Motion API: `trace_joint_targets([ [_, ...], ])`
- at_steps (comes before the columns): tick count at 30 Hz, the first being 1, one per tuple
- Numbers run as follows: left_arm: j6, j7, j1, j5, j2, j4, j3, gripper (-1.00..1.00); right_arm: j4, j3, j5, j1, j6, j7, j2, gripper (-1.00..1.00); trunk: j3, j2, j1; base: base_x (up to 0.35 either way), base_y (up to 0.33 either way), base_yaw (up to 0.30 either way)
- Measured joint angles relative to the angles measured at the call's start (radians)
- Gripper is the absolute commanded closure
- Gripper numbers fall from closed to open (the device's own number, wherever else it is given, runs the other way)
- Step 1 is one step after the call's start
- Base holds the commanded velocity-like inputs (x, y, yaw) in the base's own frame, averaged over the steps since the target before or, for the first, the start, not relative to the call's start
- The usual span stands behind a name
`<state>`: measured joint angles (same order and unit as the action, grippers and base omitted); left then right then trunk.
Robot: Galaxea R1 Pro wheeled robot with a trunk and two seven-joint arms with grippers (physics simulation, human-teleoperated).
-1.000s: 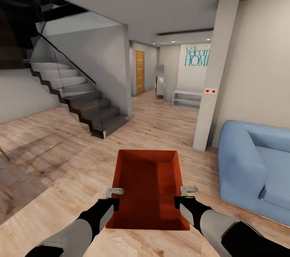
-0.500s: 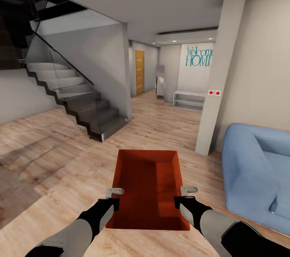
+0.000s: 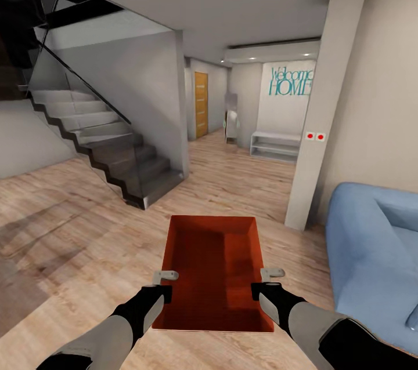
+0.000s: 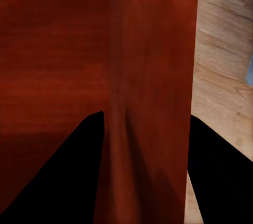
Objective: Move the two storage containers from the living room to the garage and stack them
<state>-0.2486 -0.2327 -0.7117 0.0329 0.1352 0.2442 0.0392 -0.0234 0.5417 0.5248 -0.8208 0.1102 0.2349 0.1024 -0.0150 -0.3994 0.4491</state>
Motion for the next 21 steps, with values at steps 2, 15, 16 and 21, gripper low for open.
trace_joint_targets([
  [2,0.000,0.000,0.000,0.000,0.000,0.000,0.000,1.00,0.000,0.000,0.000,0.000,0.000,0.000,0.000,1.00,0.000,0.000,0.000,0.322,0.000,0.000],
  [15,0.000,0.000,0.000,0.001,0.000,0.000,0.000,1.00,0.000,0.000,0.000,0.000,0.000,0.000,0.000,1.00,0.000,0.000,0.000,0.322,0.000,0.000],
  [16,0.000,0.000,0.000,0.000,0.000,0.000,0.000,1.00,0.000,0.000,0.000,0.000,0.000,0.000,0.000,1.00,0.000,0.000,0.000,0.322,0.000,0.000],
  [21,-0.001,0.000,0.000,0.001,0.000,0.000,0.000,1.00,0.000,0.000,0.000,0.000,0.001,0.000,0.000,1.00,0.000,0.000,0.000,0.322,0.000,0.000],
])
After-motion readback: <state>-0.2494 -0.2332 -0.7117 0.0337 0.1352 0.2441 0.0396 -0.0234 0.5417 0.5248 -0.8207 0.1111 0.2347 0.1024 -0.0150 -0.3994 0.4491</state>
